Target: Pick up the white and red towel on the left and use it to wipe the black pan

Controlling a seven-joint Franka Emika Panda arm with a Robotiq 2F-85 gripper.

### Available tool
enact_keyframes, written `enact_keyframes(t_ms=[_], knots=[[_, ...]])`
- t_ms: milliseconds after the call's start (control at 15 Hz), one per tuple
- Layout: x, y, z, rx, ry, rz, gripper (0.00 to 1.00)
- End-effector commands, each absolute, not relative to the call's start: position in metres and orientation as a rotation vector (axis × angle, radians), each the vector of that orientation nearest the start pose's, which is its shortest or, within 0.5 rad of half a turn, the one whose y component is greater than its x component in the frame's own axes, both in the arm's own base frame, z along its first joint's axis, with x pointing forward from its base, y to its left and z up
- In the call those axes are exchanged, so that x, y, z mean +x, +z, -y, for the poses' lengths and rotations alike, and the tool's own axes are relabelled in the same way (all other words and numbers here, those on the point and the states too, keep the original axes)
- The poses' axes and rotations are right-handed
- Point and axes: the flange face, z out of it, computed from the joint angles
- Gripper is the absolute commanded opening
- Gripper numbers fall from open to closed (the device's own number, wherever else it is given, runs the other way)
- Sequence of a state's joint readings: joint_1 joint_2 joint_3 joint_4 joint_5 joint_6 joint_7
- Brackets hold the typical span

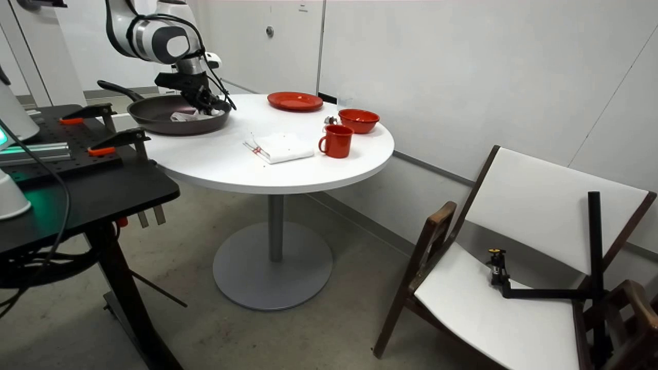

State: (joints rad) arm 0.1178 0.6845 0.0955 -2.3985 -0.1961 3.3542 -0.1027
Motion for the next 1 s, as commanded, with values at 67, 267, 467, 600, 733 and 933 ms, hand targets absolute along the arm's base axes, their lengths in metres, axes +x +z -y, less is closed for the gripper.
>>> enact_keyframes(t_ms=[67, 267, 467, 600, 733, 933], knots=[[0.422, 0.09, -0.136, -2.878, -0.442, 0.818, 0.05], [0.395, 0.106, -0.144, -2.886, -0.312, 0.831, 0.05], [0.377, 0.12, -0.161, -2.877, -0.171, 0.871, 0.05], [0.374, 0.128, -0.175, -2.86, -0.078, 0.903, 0.05], [0.376, 0.136, -0.186, -2.841, -0.005, 0.914, 0.05], [0.378, 0.133, -0.192, -2.835, -0.01, 0.896, 0.15]])
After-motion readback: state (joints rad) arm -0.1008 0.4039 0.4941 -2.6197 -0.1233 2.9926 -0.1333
